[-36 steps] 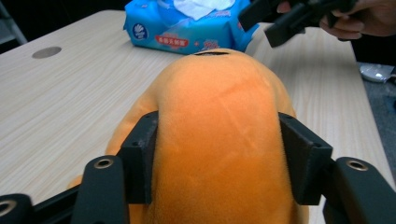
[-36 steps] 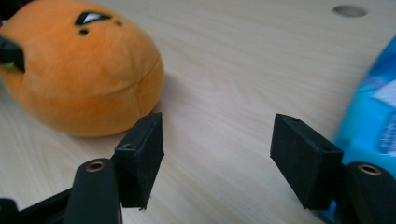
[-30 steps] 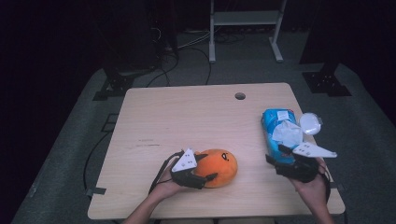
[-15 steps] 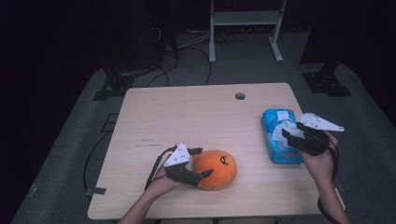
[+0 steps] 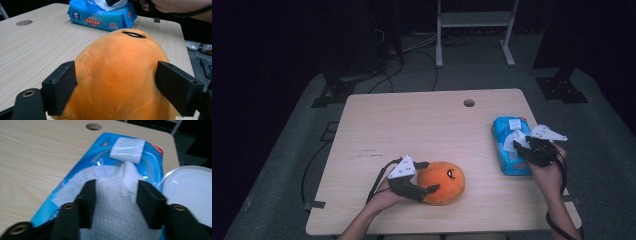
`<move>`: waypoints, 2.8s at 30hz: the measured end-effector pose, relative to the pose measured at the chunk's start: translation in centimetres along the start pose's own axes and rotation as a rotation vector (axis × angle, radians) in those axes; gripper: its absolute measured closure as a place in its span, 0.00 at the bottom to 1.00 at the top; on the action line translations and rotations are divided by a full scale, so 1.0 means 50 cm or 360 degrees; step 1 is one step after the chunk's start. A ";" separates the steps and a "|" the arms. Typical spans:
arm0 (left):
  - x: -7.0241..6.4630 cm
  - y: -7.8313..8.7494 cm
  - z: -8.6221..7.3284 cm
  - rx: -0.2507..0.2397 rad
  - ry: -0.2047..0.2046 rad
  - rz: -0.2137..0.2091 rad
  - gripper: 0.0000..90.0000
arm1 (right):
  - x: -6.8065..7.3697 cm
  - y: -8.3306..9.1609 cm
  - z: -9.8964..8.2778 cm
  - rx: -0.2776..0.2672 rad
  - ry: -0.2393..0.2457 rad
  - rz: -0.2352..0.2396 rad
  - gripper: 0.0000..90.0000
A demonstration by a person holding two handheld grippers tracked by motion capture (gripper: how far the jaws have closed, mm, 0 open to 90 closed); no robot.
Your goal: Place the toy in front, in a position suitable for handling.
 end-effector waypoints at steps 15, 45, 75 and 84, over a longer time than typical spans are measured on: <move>0.003 -0.007 -0.005 -0.0025 0.0038 0.0001 0.19 | -0.041 0.025 0.007 0.0043 -0.0288 0.0252 0.98; 0.004 -0.007 -0.002 0.0003 0.0017 0.0000 0.17 | 0.153 0.201 0.039 -0.0260 0.0113 0.0816 0.99; -0.001 0.010 0.001 0.0130 -0.0148 -0.0033 0.31 | 0.341 0.129 0.014 -0.0057 0.0592 0.0942 0.77; -0.005 0.002 0.007 0.0134 -0.0185 -0.0047 0.34 | 0.371 0.099 0.028 -0.0076 0.0601 0.0948 0.74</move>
Point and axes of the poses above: each handheld gripper's, and its own axes: y roughly backward along the jaws, z roughly out of its top, x roughly to its left, the point moved 2 cm from there along -y, roughly forward along the jaws, and after that the axes turned 13 degrees about x, right-handed, at the moved point
